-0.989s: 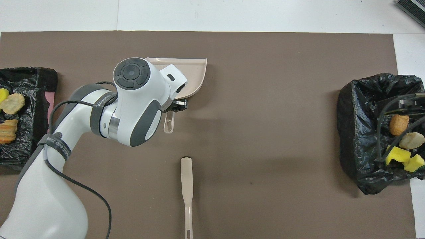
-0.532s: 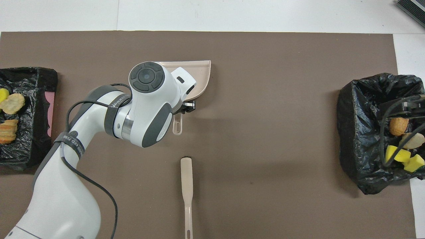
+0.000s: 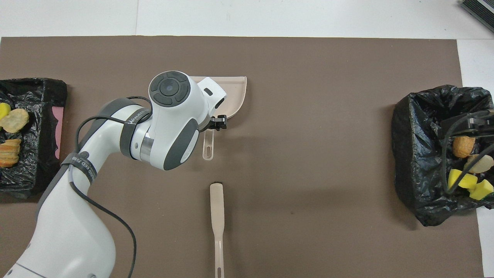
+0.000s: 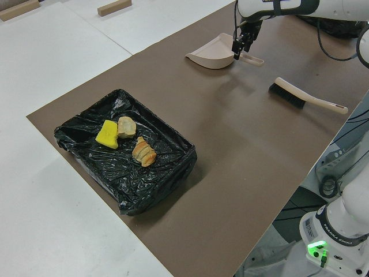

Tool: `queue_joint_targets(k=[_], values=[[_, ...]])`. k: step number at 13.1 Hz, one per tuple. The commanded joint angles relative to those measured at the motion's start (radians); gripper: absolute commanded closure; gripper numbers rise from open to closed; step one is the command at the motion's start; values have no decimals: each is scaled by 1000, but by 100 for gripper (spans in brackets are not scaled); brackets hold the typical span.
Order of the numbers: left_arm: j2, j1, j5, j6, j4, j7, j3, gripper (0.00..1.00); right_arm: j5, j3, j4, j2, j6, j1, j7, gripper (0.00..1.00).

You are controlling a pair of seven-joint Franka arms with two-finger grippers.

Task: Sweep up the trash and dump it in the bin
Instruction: 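Bring the empty dustpan back over the mat with the left gripper, then release the dustpan on the mat and withdraw the left gripper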

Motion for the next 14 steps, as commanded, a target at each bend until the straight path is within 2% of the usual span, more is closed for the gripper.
queue_joint_targets(k=[1,4,9,11,14], values=[[-130,33,44,-79,-67,52,13,0,12,4,10,3,-17,-3,14,0],[-308,145,46,-171,-144,234,12,0,12,4,11,3,-17,-3,14,0],[-471,343,45,-306,-106,504,17,0,12,4,11,3,-17,-3,14,0],[-485,406,46,-402,-13,544,17,0,12,4,11,3,-17,-3,14,0],[-449,446,45,-569,150,601,18,0,12,4,11,3,-17,-3,14,0]])
